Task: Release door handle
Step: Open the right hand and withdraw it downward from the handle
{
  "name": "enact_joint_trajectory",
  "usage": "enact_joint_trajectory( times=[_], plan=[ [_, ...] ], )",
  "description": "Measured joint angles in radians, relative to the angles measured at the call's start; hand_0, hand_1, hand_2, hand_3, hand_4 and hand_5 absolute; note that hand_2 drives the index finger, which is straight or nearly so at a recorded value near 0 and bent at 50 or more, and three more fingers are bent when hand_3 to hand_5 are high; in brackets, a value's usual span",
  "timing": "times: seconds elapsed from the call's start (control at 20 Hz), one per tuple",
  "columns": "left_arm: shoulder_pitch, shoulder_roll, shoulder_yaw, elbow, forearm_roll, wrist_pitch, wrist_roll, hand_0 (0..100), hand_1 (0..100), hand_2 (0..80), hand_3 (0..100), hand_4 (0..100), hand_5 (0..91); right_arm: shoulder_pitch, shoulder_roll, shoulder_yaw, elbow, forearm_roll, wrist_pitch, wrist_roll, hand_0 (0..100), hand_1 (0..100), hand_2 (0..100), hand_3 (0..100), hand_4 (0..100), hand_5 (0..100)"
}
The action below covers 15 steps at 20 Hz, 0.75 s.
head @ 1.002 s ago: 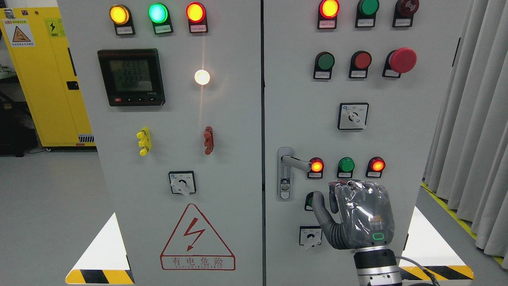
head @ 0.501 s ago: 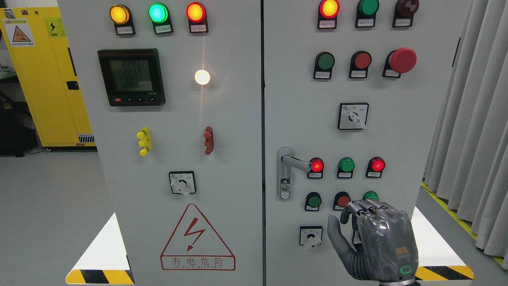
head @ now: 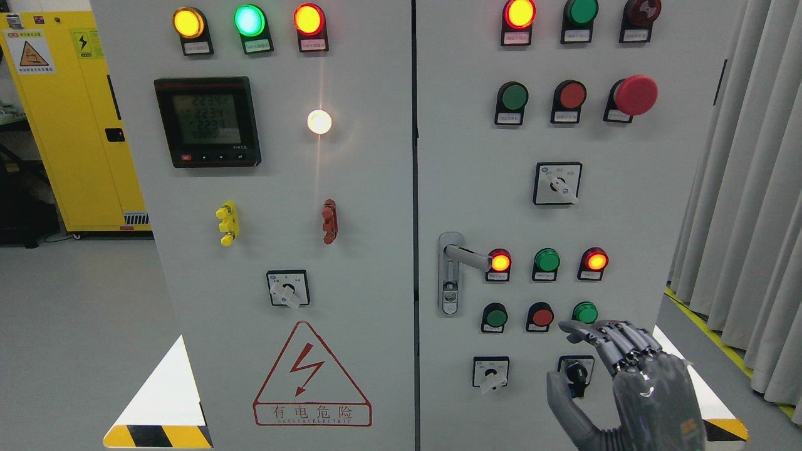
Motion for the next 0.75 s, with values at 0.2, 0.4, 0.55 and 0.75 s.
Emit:
enact_joint_trajectory(
  times=[0.2, 0.4, 0.55, 0.75],
  plan=[
    [0.000, 0.000, 0.000, 0.000, 0.000, 0.000, 0.000, 12, 56, 0.0, 0, 0, 0.0, 0.004, -0.009, -0.026, -0.004, -0.026, -0.007, 0.008, 36, 0, 0, 0, 0, 0],
    [0.000, 0.000, 0.000, 0.000, 0.000, 0.000, 0.000, 12, 56, 0.0, 0, 0, 0.0, 0.004, -0.016, -0.044, -0.007, -0.039, -0.010, 0.014, 33, 0, 0, 0, 0, 0],
    [0.000, 0.000, 0.000, 0.000, 0.000, 0.000, 0.000, 12, 56, 0.0, 0, 0, 0.0, 0.000, -0.019, -0.053, -0.009, -0.045, -0.010, 0.016, 30, 0, 0, 0, 0, 0],
    [0.000, 0.000, 0.000, 0.000, 0.000, 0.000, 0.000, 12, 56, 0.0, 0, 0, 0.0, -0.007, -0.020, -0.062, -0.011, -0.048, -0.009, 0.019, 29, 3, 0, 0, 0, 0]
  ],
)
